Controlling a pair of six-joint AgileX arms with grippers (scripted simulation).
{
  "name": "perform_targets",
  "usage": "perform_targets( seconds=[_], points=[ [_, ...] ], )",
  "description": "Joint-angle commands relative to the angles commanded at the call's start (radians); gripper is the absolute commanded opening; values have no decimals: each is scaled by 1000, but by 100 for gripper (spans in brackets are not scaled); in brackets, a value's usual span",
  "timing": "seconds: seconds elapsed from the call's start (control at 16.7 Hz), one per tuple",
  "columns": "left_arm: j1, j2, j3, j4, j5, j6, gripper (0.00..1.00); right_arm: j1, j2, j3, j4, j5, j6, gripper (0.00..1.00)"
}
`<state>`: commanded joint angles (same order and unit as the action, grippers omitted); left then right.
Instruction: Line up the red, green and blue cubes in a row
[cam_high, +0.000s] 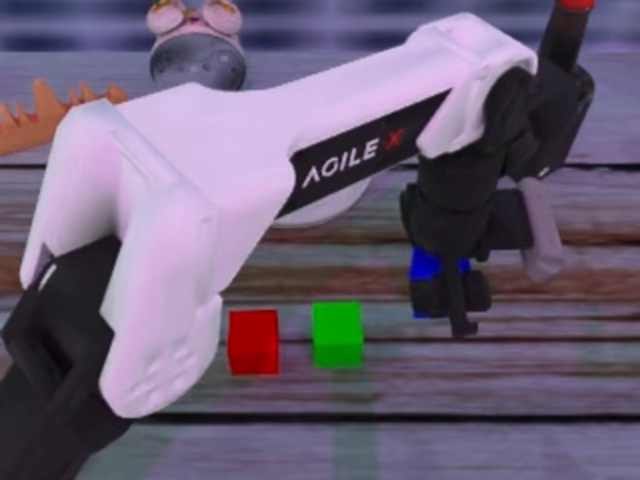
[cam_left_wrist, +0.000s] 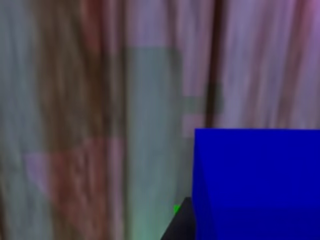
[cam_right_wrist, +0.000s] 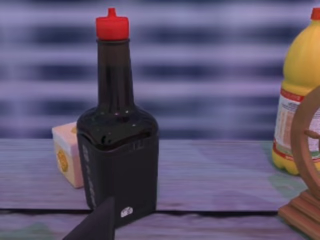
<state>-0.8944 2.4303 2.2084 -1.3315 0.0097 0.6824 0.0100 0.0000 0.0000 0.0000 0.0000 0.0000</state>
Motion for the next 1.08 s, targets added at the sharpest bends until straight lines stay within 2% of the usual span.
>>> perform_targets(
  seconds=[0.24,0.6,0.84,1.08],
  points=[
    [0,5,-37,42,4,4,0,0,0,0,0,0,0,100],
    [-1,51,-177,228,1,-2,0,0,0,0,0,0,0,100],
    [-2,53,-182,235,1,-1,0,0,0,0,0,0,0,100],
    [-2,53,-182,235,1,-1,30,0,0,0,0,0,0,100]
  ],
)
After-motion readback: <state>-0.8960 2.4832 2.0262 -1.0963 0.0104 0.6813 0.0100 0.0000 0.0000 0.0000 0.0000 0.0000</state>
